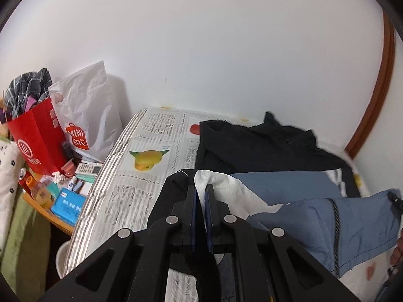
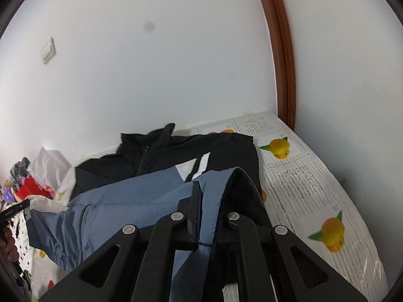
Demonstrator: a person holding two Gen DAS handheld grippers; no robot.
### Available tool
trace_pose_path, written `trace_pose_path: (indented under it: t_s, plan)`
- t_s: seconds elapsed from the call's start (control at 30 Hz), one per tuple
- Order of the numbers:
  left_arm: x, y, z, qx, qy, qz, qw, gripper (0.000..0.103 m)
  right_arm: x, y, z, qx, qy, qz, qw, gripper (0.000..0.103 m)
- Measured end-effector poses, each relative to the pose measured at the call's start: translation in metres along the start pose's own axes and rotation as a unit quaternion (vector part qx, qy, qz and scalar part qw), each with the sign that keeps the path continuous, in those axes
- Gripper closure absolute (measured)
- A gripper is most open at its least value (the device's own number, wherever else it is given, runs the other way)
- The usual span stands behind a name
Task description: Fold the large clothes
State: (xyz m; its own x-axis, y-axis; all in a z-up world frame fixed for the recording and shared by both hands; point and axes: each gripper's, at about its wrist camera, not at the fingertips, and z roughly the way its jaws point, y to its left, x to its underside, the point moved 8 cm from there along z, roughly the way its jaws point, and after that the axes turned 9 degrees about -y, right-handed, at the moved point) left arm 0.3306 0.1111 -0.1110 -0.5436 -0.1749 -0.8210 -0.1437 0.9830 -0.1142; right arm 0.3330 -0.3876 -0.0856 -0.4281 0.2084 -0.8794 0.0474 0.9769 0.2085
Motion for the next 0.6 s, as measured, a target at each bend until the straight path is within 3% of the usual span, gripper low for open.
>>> trace_pose_path:
  t_s: [0.23, 0.43, 0.6]
  plan:
    - [0.023, 0.007, 0.050, -0.055, 0.045, 0.009, 0.9974, 0.093, 0.021, -0.008, 0.063, 0.040, 0.034, -0.031, 0.998, 0.098]
    - [0.035, 0.014, 0.066, -0.052, 0.070, -0.004, 0.9962, 0.092, 0.044, -0.023, 0.093, 0.067, 0.071, -0.030, 0.995, 0.097]
    - [0.038, 0.010, 0.063, -0.043, 0.080, 0.006, 0.9958, 0.086, 0.049, -0.027, 0.093, 0.082, 0.078, -0.035, 0.993, 0.088]
